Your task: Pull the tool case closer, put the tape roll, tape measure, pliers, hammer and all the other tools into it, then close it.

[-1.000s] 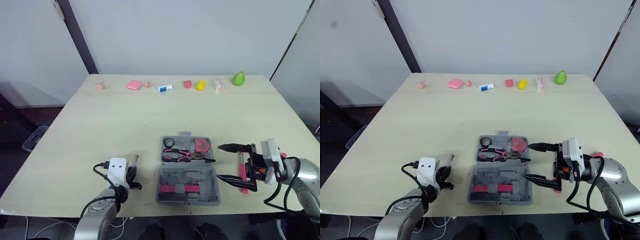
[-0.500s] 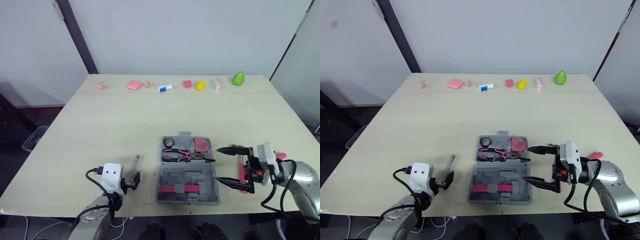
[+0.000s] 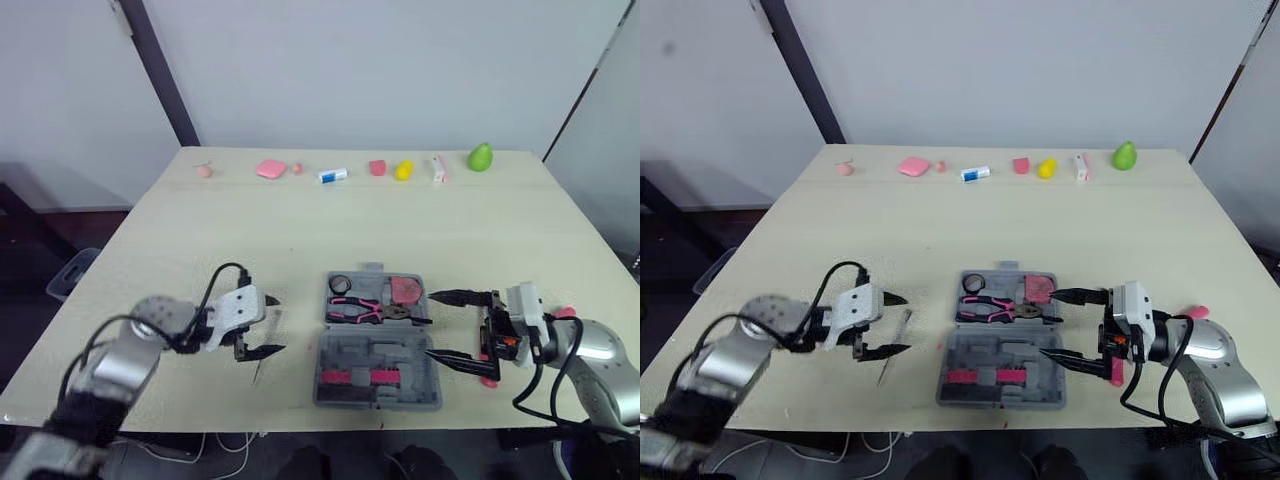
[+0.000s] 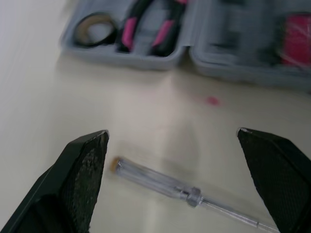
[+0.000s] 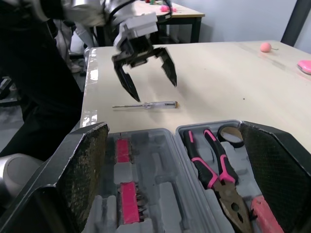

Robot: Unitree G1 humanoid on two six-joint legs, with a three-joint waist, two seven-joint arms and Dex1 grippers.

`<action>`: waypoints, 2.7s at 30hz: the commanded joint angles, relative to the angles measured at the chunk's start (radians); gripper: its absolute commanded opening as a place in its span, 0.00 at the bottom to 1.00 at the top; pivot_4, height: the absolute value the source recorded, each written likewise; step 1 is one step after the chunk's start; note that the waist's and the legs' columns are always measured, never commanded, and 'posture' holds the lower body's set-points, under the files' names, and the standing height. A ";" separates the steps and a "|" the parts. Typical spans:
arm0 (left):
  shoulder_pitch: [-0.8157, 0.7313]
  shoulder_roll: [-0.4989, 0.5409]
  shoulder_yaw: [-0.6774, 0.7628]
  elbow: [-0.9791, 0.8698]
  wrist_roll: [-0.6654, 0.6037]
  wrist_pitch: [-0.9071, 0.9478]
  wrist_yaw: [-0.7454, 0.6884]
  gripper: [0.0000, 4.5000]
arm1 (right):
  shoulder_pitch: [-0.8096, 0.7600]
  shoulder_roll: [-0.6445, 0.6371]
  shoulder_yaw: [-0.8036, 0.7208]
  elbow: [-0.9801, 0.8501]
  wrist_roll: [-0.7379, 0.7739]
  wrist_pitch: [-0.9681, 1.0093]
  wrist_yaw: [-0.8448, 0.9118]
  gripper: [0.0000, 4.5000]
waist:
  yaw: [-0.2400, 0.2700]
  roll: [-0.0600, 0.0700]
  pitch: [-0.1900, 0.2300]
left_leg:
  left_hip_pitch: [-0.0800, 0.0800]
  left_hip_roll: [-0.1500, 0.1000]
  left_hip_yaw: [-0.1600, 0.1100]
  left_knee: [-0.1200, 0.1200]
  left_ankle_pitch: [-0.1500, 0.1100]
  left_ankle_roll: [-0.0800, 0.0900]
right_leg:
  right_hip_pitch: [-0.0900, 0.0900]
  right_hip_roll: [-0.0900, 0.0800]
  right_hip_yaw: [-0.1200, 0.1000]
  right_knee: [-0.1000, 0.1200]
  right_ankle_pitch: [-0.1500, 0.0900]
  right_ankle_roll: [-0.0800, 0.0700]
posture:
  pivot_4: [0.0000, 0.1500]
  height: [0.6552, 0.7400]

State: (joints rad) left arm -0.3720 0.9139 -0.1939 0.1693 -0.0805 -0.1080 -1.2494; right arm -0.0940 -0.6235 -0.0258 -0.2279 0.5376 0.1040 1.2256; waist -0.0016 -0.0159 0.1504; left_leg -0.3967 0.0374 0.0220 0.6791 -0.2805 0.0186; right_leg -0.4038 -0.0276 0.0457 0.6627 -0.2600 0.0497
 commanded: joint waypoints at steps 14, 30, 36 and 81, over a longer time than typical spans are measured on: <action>-0.827 -0.205 -0.553 0.907 0.672 -1.315 -0.139 1.00 | -0.016 -0.007 -0.027 0.007 0.005 -0.021 0.004 1.00 | 0.015 -0.005 0.003 | -0.004 0.000 0.001 0.006 -0.001 0.002 | 0.000 0.002 0.002 -0.001 0.001 0.001 | 1.00 1.00; -0.863 -0.279 -0.729 0.941 1.094 -1.416 0.368 0.91 | 0.011 -0.003 -0.024 -0.035 -0.005 -0.019 -0.039 1.00 | 0.014 -0.007 0.004 | -0.003 0.000 0.000 0.005 -0.001 0.003 | 0.000 0.001 0.002 0.000 0.001 0.002 | 1.00 1.00; -0.842 -0.261 -0.744 0.894 1.131 -1.434 0.450 0.41 | 0.008 -0.004 -0.020 -0.034 -0.009 -0.019 -0.045 1.00 | 0.014 -0.007 0.004 | -0.003 0.000 0.000 0.005 -0.001 0.003 | 0.000 0.001 0.002 0.000 0.001 0.002 | 1.00 1.00; 0.333 -0.325 0.507 -0.665 -0.293 1.347 0.844 0.01 | -0.041 -0.012 -0.015 0.049 -0.016 -0.046 0.004 1.00 | -0.009 -0.005 0.006 | 0.006 0.001 -0.003 0.010 -0.001 0.001 | 0.000 0.000 0.006 0.016 0.000 0.001 | 1.00 1.00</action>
State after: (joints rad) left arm -0.0119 0.6345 0.2458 -0.4633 -0.3588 1.1231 -0.4787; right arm -0.1297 -0.6244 -0.0146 -0.1701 0.5126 0.0775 1.2199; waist -0.0106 -0.0213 0.1569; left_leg -0.3906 0.0381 0.0189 0.6888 -0.2812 0.0201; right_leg -0.4031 -0.0276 0.0518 0.6787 -0.2596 0.0508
